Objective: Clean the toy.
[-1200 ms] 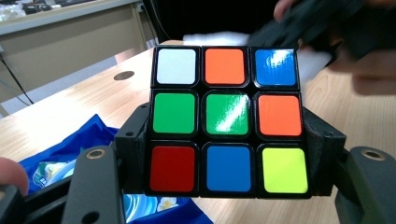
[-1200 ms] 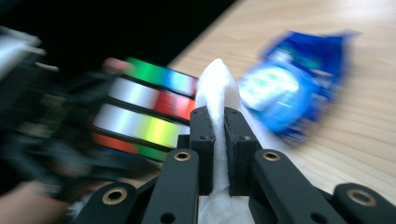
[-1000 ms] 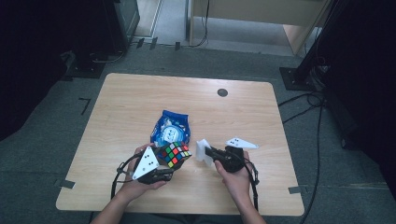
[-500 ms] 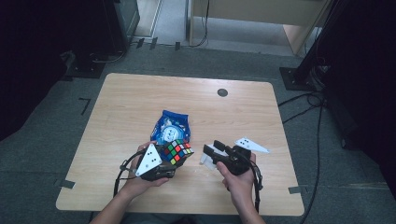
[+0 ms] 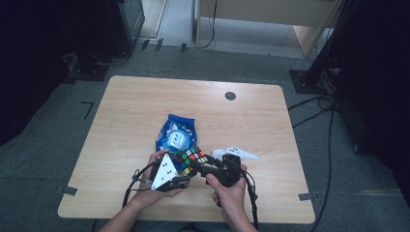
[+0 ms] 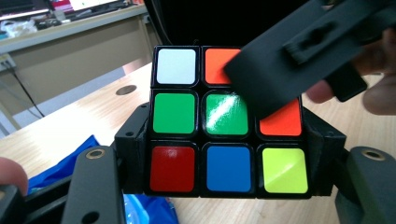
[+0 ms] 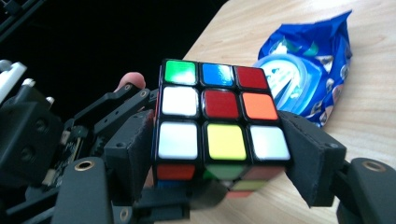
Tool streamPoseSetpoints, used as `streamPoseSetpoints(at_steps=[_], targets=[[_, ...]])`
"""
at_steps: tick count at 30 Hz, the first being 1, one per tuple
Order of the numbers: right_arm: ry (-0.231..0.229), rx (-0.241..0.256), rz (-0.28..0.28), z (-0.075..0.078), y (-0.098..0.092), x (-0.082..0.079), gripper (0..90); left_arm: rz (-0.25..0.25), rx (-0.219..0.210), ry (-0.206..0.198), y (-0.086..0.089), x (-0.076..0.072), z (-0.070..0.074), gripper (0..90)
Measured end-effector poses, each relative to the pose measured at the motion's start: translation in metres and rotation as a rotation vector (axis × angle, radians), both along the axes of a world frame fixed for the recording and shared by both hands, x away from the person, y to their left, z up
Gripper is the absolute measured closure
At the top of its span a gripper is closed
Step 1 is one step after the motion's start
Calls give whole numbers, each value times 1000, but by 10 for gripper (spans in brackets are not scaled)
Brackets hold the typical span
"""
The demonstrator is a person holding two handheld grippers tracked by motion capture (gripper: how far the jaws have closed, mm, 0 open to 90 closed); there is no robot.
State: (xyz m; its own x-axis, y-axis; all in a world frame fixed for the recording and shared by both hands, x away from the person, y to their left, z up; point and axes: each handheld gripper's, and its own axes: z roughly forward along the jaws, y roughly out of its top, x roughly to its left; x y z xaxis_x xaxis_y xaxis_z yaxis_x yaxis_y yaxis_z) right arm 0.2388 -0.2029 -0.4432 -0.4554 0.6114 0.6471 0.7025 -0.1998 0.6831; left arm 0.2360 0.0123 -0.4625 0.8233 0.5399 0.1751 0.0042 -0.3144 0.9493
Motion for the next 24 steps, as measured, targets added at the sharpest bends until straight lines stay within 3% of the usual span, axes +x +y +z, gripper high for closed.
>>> streamPoseSetpoints(at_steps=[3, 6, 11, 13, 17, 22, 24], targets=[[17, 38, -13, 0, -4, 1, 345, -15, -3, 22, 0, 2, -1, 338], [17, 11, -7, 3, -7, 1, 346, -32, 9, 14, -1, 2, -1, 329], [-17, 1, -42, 14, -26, 3, 346, -68, 121, -38, 1, 4, -10, 341], [-20, 1, -23, 18, -32, 3, 346, -60, 140, -54, 0, 5, -11, 348], [1, -37, 39, 20, -30, 4, 345, -49, 134, -71, -1, 6, -7, 326], [17, -51, 65, 19, -30, 5, 345, -56, 167, -107, -5, 1, -5, 283], [22, -50, 67, 20, -32, 6, 344, -58, 152, -119, -6, -1, -2, 259]])
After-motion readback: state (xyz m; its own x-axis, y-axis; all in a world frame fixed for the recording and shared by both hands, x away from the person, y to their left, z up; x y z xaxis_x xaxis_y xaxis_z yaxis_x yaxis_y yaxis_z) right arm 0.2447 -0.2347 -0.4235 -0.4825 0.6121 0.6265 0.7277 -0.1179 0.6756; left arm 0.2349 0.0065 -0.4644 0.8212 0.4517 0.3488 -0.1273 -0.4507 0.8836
